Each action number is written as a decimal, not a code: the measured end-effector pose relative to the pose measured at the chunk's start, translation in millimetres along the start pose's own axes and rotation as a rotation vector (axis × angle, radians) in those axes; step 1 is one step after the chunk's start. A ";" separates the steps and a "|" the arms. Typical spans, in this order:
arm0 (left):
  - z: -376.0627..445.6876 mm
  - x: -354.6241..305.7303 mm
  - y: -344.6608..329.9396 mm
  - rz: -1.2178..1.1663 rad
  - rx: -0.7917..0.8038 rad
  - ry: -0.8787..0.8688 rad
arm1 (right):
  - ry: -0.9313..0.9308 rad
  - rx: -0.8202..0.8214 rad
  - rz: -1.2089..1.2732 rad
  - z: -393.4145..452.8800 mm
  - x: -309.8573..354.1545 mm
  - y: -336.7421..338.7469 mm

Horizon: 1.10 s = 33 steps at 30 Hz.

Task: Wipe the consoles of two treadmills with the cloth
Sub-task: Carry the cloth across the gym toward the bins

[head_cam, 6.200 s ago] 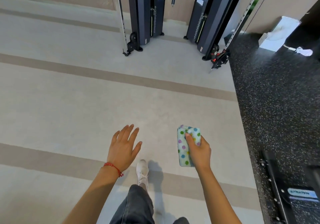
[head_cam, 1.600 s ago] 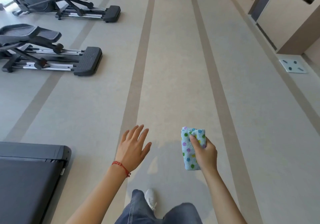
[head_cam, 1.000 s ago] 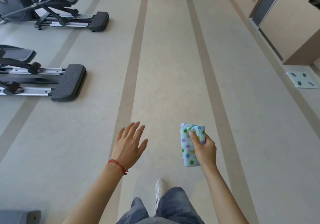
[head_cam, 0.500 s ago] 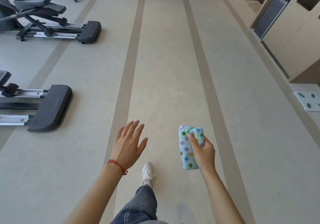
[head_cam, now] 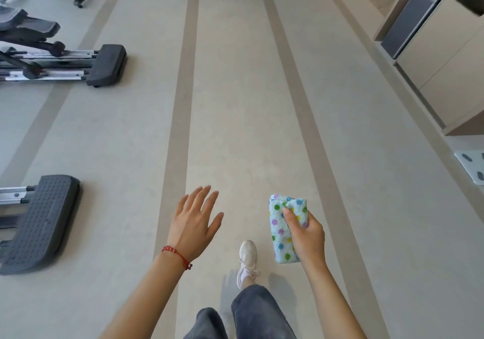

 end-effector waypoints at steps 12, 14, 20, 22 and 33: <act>261.3 -14.9 -5.8 0.010 0.010 0.045 | 0.010 0.031 0.004 269.3 51.9 -65.9; 300.4 -15.0 -3.6 0.013 0.000 0.048 | 0.010 0.036 0.008 306.8 63.1 -78.0; 431.0 -7.8 -7.4 0.005 -0.002 0.029 | 0.009 0.035 0.021 421.2 83.7 -123.9; 481.0 -1.5 -10.8 -0.005 -0.004 0.019 | 0.006 0.027 0.018 464.4 89.0 -143.9; 738.5 27.6 8.5 0.008 0.025 -0.064 | -0.005 -0.041 -0.022 675.7 156.2 -237.4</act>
Point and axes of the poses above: each hand's wrist, its own z-axis towards the middle knuckle, its own y-axis out of the back of the hand, x = y × z, the point moved 4 cm from there along z, towards the middle knuckle, and after that the axes turned 14 degrees about y, right-handed, at the moved point
